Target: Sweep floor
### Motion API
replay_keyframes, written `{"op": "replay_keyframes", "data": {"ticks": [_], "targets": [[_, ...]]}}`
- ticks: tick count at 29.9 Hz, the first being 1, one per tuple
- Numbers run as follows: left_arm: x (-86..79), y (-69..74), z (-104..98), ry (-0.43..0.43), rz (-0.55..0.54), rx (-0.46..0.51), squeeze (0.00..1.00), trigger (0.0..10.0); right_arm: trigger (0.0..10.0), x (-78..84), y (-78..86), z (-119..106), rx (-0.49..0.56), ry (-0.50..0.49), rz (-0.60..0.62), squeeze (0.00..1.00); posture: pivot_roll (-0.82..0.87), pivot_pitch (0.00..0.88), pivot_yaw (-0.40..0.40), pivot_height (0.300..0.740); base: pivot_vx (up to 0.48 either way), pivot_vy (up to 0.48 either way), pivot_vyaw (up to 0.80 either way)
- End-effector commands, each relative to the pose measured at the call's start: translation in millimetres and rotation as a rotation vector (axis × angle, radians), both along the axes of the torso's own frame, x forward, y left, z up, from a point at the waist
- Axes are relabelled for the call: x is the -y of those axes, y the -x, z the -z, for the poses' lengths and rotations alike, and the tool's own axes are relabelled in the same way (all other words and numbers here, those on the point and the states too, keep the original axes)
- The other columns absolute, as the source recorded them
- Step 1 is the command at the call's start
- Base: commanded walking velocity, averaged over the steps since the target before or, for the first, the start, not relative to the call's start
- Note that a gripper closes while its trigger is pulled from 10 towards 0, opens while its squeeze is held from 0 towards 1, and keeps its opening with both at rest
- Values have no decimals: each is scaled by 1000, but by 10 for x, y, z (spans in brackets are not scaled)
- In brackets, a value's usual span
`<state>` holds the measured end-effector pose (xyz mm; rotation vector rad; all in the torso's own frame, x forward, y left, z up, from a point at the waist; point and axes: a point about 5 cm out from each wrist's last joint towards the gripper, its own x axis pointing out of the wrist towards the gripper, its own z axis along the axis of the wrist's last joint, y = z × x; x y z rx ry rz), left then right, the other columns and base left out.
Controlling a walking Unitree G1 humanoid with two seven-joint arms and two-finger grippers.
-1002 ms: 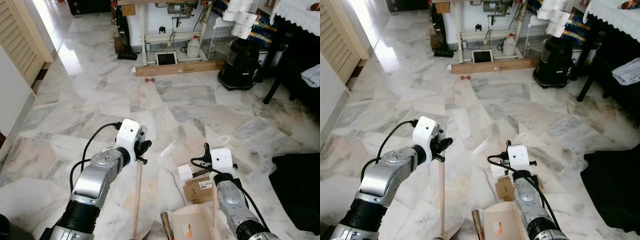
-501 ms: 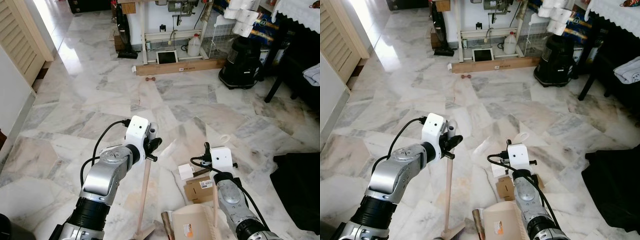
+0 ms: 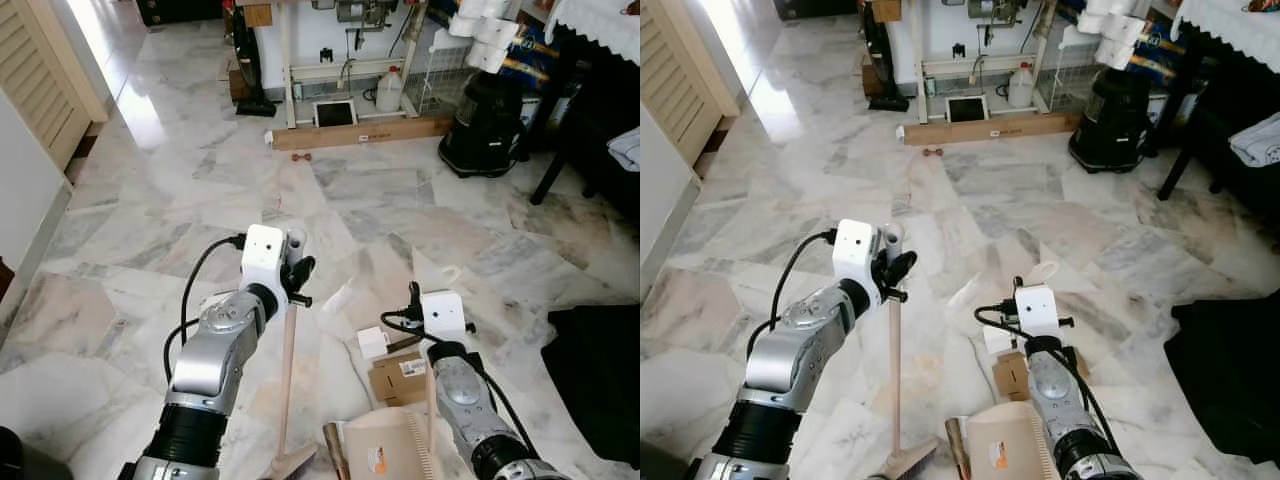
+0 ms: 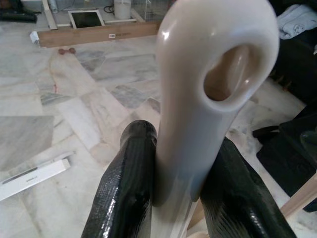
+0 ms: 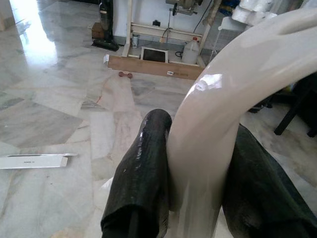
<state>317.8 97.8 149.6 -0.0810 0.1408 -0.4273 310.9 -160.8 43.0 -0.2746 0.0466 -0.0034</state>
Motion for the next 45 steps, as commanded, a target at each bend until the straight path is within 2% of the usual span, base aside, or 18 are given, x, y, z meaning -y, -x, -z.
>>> {"op": "replay_keyframes", "data": {"ticks": [1,5,11,12,16,18,22,26,29,30,31,37,40,45], "targets": [[-6,36,65,63,12,-38,0,10000,10000,25,-8,8,-15,25,-4,0,128,98,13,740,0,0,0],[-84,29,91,16,-9,-9,0,10000,10000,25,-8,9,-17,24,-5,0,127,99,12,740,0,0,0],[-253,-42,135,-91,-146,101,0,10000,10000,13,-10,6,-15,23,-7,0,126,97,9,740,0,0,0],[-307,-53,133,-145,-193,144,0,10000,10000,14,-12,4,-14,23,-7,0,123,98,9,740,0,0,0],[-362,-57,123,-221,-222,188,0,10000,10000,22,-15,-1,-12,22,-4,0,121,98,9,740,0,0,0],[-406,-64,100,-278,-239,241,0,10000,10000,26,-15,-3,-11,23,-4,0,121,99,9,740,0,0,0],[-418,-74,91,-314,-239,279,0,10000,10000,31,-12,1,-12,23,-2,0,120,99,10,740,0,0,0],[-397,-82,150,-261,-233,265,0,10000,10000,29,-9,5,-14,20,-2,0,121,98,10,740,0,0,0],[-404,-102,188,-162,-265,241,0,10000,10000,23,-10,4,-13,20,-3,0,121,98,9,740,0,0,0],[-414,-130,209,-69,-293,207,0,10000,10000,22,-10,3,-12,19,-3,0,120,98,8,740,0,0,0],[-418,-148,221,-32,-306,188,0,10000,10000,21,-11,2,-12,19,-4,0,119,99,8,740,0,0,0],[-379,-213,253,93,-323,132,0,10000,10000,32,-14,-7,-7,20,-4,0,116,100,7,740,0,0,0],[-319,-257,260,156,-298,86,0,10000,10000,38,-15,-8,-7,21,-3,0,116,100,7,740,0,0,0],[-311,-270,226,155,-285,81,0,10000,10000,37,-14,-8,-7,21,-5,0,113,105,7,740,0,0,0]]}}
